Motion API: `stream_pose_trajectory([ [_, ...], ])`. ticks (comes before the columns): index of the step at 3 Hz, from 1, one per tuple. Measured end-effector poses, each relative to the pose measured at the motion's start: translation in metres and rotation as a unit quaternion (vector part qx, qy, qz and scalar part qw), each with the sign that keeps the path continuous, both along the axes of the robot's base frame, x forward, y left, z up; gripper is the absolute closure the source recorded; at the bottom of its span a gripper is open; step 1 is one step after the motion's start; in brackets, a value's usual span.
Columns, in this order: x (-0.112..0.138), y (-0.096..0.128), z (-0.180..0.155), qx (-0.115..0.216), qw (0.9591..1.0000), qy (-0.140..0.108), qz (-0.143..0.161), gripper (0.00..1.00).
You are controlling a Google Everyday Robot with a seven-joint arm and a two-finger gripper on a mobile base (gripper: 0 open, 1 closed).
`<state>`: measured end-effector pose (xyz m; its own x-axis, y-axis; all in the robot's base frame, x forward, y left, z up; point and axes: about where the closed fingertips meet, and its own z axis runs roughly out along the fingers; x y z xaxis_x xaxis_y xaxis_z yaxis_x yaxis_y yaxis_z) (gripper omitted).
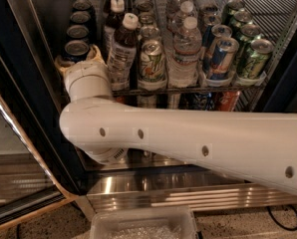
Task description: Pick pepsi can from top shelf of fridge
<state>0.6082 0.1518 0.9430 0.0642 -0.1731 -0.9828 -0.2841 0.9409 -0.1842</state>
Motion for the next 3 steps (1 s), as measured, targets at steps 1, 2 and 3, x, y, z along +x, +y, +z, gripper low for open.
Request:
stream_pose_trajectory([
  [1,0.0000,0.0003,0.0000,0.000,1.0000,0.000,0.000,0.83],
  [2,-0.0001,0.0025,0.0002,0.000,1.0000,0.000,0.000,1.00],
  [3,-0.0044,0.0099,0.0033,0.011,0.9995,0.012,0.025,1.00],
])
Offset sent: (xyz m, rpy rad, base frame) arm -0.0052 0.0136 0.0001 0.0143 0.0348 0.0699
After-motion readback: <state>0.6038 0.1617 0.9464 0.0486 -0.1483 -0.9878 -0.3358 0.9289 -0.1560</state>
